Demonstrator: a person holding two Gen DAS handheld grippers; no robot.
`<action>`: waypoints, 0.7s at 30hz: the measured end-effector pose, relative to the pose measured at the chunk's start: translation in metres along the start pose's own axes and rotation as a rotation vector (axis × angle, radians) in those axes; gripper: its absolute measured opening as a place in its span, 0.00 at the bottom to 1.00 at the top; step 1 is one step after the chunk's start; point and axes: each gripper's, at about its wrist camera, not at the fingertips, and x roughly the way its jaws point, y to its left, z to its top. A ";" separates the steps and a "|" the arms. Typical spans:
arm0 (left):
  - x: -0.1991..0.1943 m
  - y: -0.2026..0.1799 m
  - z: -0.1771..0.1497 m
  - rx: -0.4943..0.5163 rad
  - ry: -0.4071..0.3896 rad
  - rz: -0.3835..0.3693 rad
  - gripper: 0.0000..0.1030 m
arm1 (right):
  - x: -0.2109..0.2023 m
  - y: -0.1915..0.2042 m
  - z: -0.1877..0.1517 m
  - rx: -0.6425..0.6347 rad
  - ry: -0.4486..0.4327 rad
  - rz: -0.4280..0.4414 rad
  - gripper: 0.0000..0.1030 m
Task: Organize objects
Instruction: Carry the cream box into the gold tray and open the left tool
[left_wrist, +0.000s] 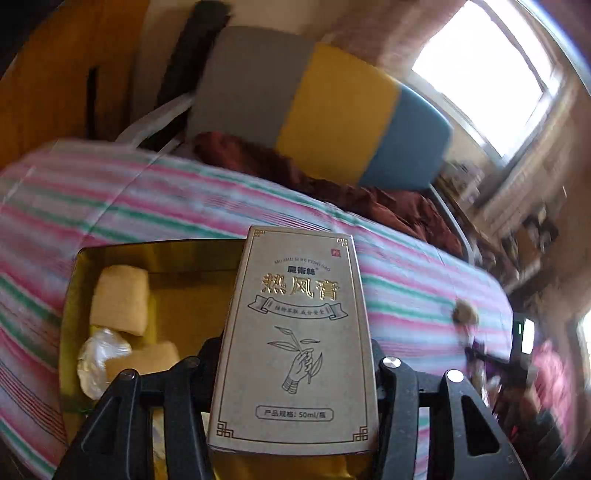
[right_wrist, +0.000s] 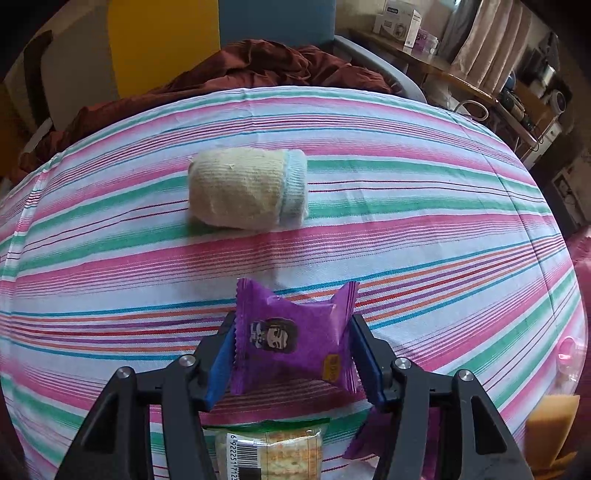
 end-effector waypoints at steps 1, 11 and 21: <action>0.005 0.017 0.007 -0.073 0.009 -0.003 0.51 | 0.000 0.001 -0.001 -0.003 0.000 -0.003 0.57; 0.061 0.065 0.020 -0.211 0.085 0.171 0.50 | 0.000 0.002 0.000 -0.016 -0.003 -0.013 0.57; 0.088 0.075 0.015 -0.241 0.152 0.181 0.51 | -0.002 0.006 -0.003 -0.020 -0.003 -0.016 0.57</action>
